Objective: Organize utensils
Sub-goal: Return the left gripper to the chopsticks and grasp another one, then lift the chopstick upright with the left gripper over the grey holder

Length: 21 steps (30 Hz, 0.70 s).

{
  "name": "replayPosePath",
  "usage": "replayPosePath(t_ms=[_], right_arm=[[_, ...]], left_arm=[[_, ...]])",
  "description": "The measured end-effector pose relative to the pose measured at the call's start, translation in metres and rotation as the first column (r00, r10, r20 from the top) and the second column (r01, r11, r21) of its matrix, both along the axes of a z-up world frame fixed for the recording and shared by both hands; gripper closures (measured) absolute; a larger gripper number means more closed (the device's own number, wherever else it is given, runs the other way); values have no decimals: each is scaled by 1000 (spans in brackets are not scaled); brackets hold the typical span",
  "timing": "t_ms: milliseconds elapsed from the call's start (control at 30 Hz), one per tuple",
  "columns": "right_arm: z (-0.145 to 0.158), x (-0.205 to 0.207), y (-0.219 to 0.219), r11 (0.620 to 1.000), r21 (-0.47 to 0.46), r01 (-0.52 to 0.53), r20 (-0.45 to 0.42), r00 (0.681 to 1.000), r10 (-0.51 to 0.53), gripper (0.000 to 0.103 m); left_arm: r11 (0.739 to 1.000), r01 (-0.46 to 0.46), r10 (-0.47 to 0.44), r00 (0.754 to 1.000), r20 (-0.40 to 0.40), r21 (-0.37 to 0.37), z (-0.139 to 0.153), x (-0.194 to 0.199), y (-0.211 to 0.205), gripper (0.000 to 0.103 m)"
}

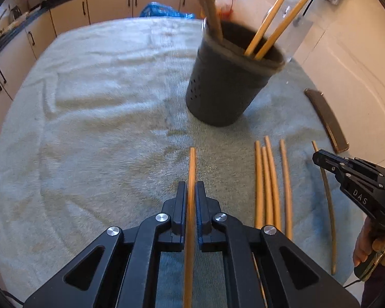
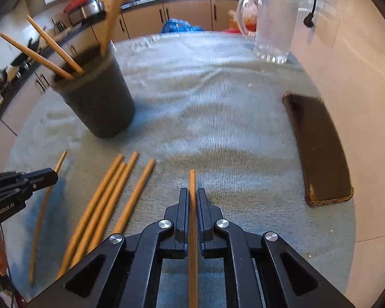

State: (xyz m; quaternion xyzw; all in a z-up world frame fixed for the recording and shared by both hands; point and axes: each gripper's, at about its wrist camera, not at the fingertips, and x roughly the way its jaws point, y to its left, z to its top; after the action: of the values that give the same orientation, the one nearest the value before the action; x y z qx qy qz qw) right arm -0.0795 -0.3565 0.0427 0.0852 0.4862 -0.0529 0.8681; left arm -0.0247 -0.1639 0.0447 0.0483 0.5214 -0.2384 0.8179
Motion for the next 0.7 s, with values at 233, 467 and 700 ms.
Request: replayPosePath(t_ms=[233, 467, 700], right_arm=[[56, -36, 8, 1000, -27, -1, 156, 988, 5, 97], [93, -70, 18, 1000, -21, 1, 266, 964, 5, 97], [115, -104, 32, 999, -33, -23, 321, 947, 32, 97]], left_arm=[[998, 2, 7, 991, 135, -70, 55, -37, 21, 97], [997, 22, 1, 961, 276, -80, 93, -81, 34, 97], [997, 34, -7, 929, 369, -68, 110, -120, 47, 97]])
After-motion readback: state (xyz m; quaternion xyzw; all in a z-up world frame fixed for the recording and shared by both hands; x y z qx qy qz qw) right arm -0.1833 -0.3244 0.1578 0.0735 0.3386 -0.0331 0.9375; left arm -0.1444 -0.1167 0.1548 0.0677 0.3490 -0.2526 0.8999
